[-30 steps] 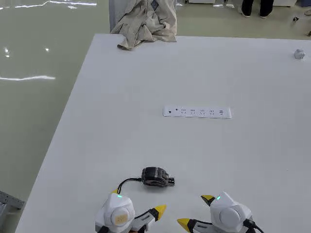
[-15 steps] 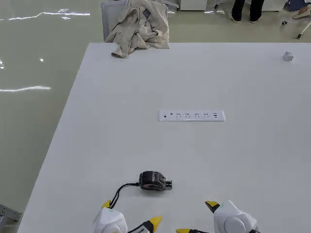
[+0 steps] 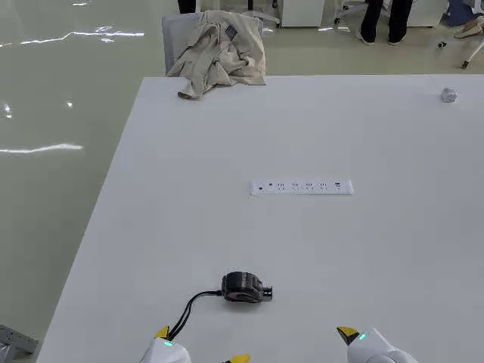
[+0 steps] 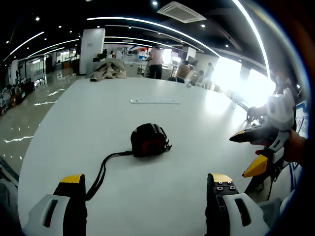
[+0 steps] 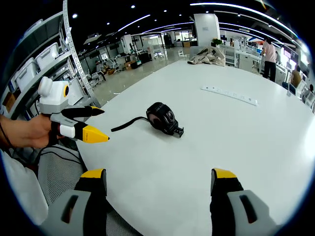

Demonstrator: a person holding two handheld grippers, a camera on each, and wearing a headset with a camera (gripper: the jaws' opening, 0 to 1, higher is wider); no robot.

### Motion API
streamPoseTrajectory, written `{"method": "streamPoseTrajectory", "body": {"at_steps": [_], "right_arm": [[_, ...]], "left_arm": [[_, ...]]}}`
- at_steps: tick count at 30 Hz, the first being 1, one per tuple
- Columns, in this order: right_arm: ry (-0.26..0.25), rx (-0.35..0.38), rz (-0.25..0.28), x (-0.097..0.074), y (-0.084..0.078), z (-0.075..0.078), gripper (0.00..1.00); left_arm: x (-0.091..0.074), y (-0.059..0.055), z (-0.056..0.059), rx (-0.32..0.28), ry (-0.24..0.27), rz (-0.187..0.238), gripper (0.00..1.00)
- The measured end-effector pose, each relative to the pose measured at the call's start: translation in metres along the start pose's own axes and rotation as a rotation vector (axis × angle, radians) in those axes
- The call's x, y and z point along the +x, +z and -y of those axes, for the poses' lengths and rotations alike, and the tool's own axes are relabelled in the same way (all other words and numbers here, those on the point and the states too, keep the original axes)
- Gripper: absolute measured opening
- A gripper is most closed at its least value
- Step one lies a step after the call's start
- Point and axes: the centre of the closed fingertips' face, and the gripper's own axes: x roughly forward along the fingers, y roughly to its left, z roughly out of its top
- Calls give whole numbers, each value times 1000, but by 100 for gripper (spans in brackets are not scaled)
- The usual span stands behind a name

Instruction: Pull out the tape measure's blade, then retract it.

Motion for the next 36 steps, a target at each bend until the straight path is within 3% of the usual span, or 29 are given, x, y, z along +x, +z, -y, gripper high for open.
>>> {"method": "streamPoseTrajectory", "body": {"at_steps": [3, 16, 36], "right_arm": [[-3, 13, -7, -3, -4, 0, 92], [-2, 39, -30, -20, -17, -11, 96], [-4, 55, -70, -44, -36, -27, 100]], "left_arm": [[-4, -5, 2, 19, -6, -21, 100], [-23, -17, 6, 32, -27, -39, 100], [-61, -22, 2, 10, -37, -32, 100]]}}
